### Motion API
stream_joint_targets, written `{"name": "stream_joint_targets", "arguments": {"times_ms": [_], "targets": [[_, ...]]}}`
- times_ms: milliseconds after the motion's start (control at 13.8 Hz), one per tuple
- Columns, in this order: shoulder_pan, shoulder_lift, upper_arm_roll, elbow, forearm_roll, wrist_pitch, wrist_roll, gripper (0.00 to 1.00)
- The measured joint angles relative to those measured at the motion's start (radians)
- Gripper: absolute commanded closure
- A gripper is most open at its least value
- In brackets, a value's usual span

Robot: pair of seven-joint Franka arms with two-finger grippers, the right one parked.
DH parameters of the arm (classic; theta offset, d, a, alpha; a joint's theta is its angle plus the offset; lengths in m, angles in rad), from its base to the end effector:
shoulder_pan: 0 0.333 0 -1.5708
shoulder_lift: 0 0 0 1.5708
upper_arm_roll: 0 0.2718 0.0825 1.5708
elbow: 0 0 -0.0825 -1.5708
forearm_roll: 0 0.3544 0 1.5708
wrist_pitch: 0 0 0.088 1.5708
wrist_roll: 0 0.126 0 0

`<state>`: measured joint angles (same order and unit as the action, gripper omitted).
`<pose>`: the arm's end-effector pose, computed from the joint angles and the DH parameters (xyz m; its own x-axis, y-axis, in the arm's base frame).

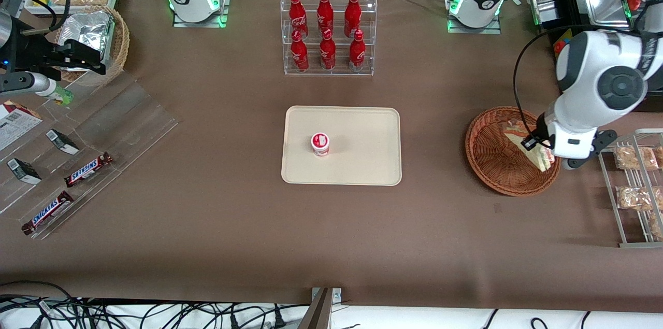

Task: Place sandwich from basket to tray
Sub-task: 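Lift the sandwich out of the basket with the left gripper, then carry the sandwich over the cream tray beside the strawberry cup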

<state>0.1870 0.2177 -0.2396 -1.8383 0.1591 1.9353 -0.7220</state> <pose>0.5639 -0.0117 0.3562 0.8201 0.5715 -0.0272 0.5626 -0.8142 -0.1436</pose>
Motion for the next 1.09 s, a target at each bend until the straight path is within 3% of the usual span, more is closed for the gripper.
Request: {"name": "stream_joint_targets", "arguments": {"times_ms": [362,870,1087], "targets": [[-0.006,0.000,-0.085,0.094,-0.064,-0.067,0.132,1.00],[-0.027,0.019,-0.326,0.094,-0.066,-0.069,0.139,1.00],[-0.081,0.046,-0.361,0.094,-0.066,-0.042,0.142,1.00]]}}
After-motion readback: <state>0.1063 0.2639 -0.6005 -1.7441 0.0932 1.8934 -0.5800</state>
